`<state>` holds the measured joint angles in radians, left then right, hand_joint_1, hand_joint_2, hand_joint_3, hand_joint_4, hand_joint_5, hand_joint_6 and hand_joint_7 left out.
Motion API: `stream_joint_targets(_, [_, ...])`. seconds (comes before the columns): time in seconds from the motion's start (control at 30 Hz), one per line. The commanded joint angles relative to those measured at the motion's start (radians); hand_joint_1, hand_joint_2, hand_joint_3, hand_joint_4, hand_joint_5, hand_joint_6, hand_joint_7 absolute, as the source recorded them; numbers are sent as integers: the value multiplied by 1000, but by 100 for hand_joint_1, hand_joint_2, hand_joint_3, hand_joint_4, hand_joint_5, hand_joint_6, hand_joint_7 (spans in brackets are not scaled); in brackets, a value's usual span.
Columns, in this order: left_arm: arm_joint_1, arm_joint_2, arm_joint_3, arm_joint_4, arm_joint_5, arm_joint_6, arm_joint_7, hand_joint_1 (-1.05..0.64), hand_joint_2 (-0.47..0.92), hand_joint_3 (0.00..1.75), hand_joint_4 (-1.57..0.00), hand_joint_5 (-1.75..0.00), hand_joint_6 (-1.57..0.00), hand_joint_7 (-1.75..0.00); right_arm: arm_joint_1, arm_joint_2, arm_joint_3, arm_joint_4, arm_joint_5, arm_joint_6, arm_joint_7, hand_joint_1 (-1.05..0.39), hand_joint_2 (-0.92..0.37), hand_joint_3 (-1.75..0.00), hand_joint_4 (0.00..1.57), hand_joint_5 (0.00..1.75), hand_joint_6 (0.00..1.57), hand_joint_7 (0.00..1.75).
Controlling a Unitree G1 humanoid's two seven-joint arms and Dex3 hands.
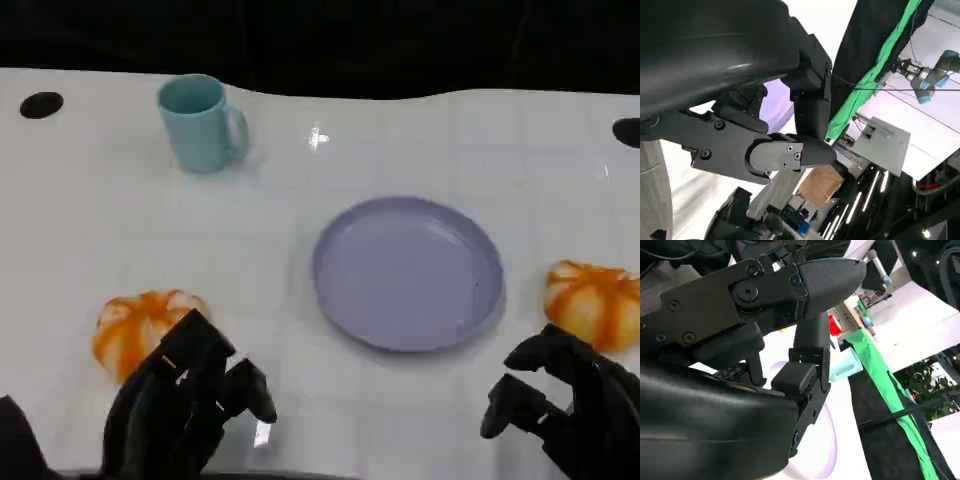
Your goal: Grasp the bread from the table and place it into the plate.
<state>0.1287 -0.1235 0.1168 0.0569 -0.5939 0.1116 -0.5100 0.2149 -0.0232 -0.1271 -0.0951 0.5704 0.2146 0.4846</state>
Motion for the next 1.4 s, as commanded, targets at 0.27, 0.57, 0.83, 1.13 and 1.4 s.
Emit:
stream_joint_targets(0.27, [3,13,8,-19,-15,33,10,-53,92,34,-80,-175,-54,-175,3,-9,-7,-8,-4,-4,-14,-52,-92,-19,73,155,80,106])
stream_joint_targets(0.57, [2,9,10,-16,-11,25,5,-52,92,36,-79,-175,-53,-175,0,-7,-10,-3,6,-3,-6,-51,-92,-21,72,154,79,106])
stream_joint_targets(0.83, [-2,20,8,-7,16,-15,-7,-52,92,36,-77,-175,-51,-174,0,-7,-6,-7,3,1,-9,-52,-92,-20,73,154,80,106])
stream_joint_targets(1.13, [14,124,-64,-86,296,-199,44,-50,92,23,-57,-110,-75,-30,1,0,0,-9,-2,-7,-13,-52,-92,-18,73,155,82,105])
stream_joint_targets(1.4, [-1,282,-109,-169,598,-306,115,-41,92,12,-36,-73,-53,-1,4,5,4,-18,0,1,-18,-51,-92,-18,73,155,82,105])
